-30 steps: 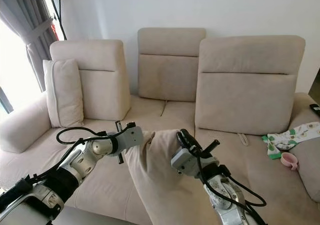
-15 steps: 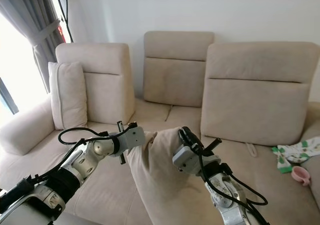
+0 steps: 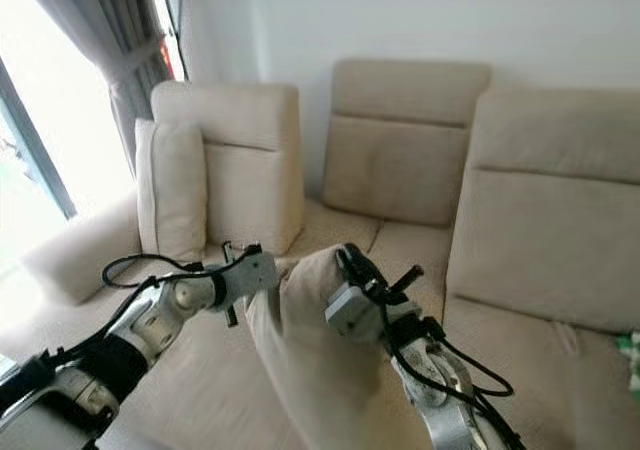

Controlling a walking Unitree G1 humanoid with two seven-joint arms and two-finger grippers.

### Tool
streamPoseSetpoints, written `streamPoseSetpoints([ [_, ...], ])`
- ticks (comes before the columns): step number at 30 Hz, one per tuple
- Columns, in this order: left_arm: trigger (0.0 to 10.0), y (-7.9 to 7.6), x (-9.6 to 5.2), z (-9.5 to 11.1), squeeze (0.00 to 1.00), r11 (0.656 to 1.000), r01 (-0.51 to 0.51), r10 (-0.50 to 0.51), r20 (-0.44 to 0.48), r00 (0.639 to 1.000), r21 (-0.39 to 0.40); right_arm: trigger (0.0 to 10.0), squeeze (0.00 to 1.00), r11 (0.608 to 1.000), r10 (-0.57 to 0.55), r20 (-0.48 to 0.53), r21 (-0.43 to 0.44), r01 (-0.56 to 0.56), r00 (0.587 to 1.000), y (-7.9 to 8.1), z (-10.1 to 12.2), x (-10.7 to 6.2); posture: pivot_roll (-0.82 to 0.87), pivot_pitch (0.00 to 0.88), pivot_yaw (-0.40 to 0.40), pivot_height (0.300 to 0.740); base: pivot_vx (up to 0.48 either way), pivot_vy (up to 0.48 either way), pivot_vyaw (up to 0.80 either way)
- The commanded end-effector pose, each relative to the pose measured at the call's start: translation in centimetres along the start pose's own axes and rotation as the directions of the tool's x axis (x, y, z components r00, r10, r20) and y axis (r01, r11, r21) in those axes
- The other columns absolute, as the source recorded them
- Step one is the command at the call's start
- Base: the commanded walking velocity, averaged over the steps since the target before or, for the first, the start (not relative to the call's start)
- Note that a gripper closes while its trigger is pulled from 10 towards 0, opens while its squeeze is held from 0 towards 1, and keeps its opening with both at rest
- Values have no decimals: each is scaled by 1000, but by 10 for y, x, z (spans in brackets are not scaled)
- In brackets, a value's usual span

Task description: Move the pillow to the sofa from floor

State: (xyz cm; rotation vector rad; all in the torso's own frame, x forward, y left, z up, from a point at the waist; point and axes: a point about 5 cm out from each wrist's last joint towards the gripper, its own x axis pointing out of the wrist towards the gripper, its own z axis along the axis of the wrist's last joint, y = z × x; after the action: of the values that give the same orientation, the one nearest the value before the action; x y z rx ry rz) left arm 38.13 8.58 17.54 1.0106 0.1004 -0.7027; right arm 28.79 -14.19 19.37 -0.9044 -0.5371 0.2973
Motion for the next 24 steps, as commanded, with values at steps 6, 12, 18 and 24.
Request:
streamPoseSetpoints([
  [6,10000,0,3,19,0,1000,-2,1,73,997,25,10000,0,1000,-18,25,-4,18,1000,-5,4,1,13,0,91,740,96,0,0],
  [12,10000,5,4,30,0,999,-36,34,128,991,10,10000,0,995,-99,-42,-1,99,994,-16,-5,1,6,0,94,740,0,0,0],
  [18,10000,20,3,65,0,993,-111,121,276,954,-52,10000,0,938,-269,-260,145,314,927,-40,-31,-2,-5,0,105,740,0,0,0],
  [24,10000,16,4,75,0,996,-89,84,316,945,-1,10000,0,898,-287,-323,237,371,902,-39,-37,-5,-20,0,118,740,0,0,0],
])
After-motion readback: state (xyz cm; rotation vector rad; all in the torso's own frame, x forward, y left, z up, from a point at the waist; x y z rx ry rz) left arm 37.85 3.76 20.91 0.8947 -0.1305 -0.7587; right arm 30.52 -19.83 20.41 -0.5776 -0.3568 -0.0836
